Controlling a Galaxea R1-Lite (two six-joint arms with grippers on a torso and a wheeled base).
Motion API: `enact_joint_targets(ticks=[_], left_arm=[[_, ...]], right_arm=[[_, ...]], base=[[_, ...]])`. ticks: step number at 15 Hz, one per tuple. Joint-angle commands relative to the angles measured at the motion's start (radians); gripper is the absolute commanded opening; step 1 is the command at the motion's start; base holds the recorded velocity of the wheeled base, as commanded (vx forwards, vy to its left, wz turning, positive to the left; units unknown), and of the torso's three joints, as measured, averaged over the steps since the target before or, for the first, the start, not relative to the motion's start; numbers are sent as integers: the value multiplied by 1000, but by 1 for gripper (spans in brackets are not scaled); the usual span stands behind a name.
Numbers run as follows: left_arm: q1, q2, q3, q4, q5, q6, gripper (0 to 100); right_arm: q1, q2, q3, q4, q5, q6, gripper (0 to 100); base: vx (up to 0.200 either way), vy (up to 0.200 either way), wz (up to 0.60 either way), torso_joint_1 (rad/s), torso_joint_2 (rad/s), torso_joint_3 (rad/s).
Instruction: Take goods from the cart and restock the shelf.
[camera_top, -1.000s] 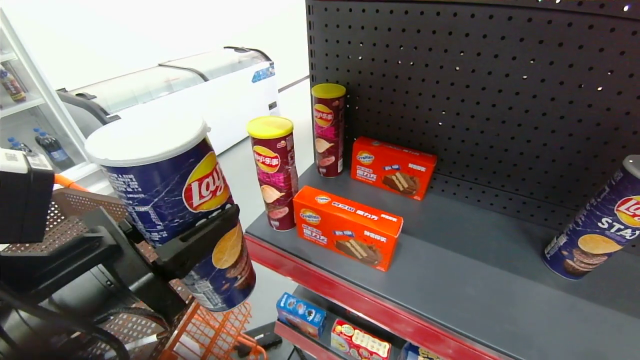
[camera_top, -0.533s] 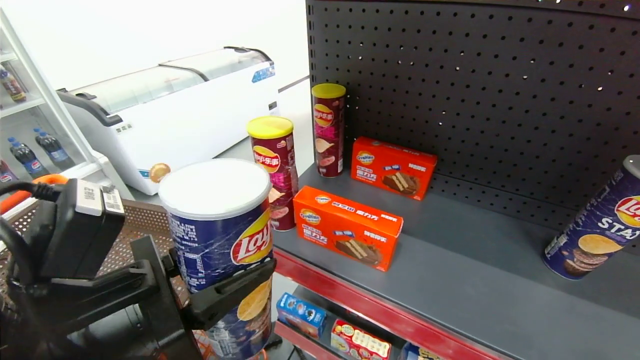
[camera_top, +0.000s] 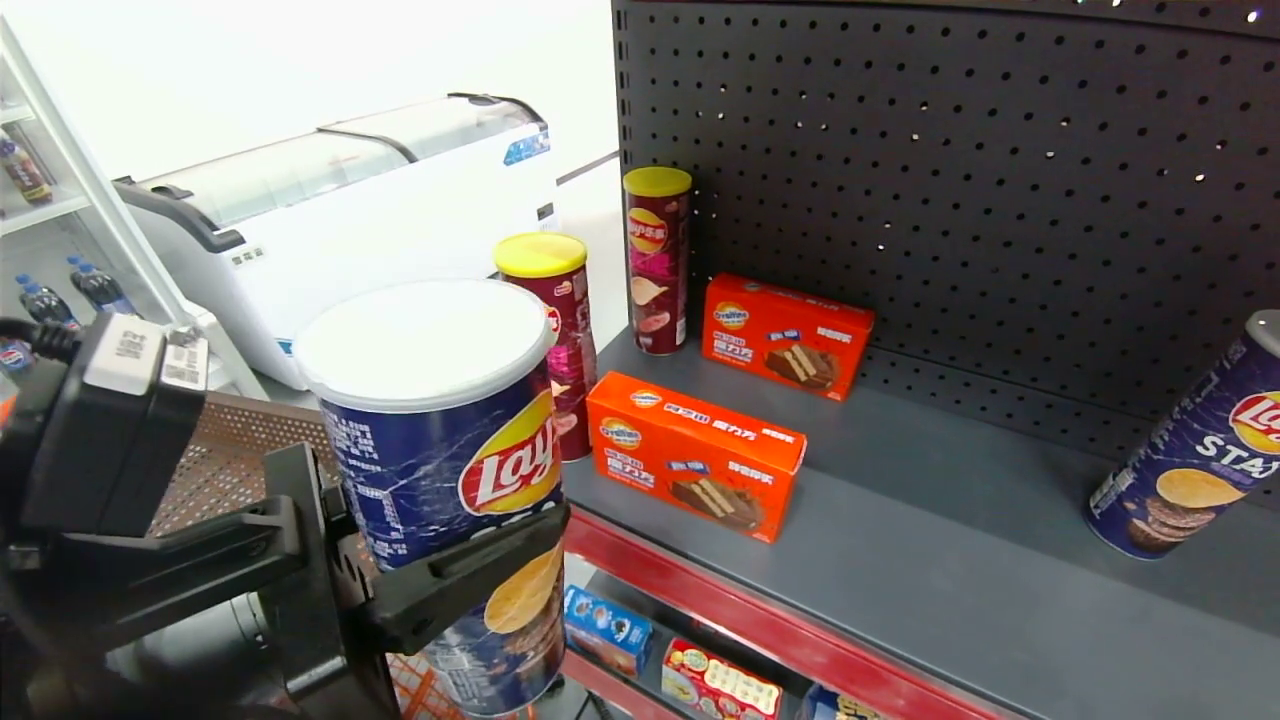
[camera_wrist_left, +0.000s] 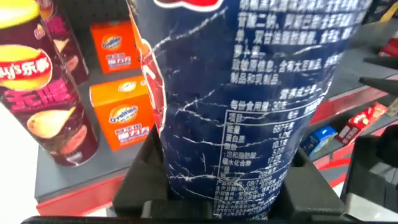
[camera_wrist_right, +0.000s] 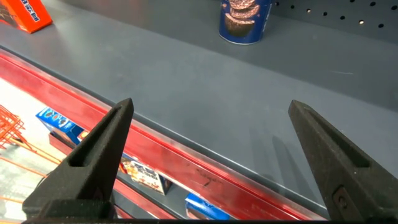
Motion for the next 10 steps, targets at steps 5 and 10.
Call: enact_joint_targets(ticks=[5, 10], left_arm=[[21, 54, -62, -6, -46, 1, 0], [20, 82, -85, -12, -62, 3, 0]], right_arm=[[0, 0, 1, 0, 1, 0, 100], [0, 0, 1, 0, 1, 0, 100]], base=[[0, 0, 0, 0, 0, 0], [0, 0, 0, 0, 0, 0]])
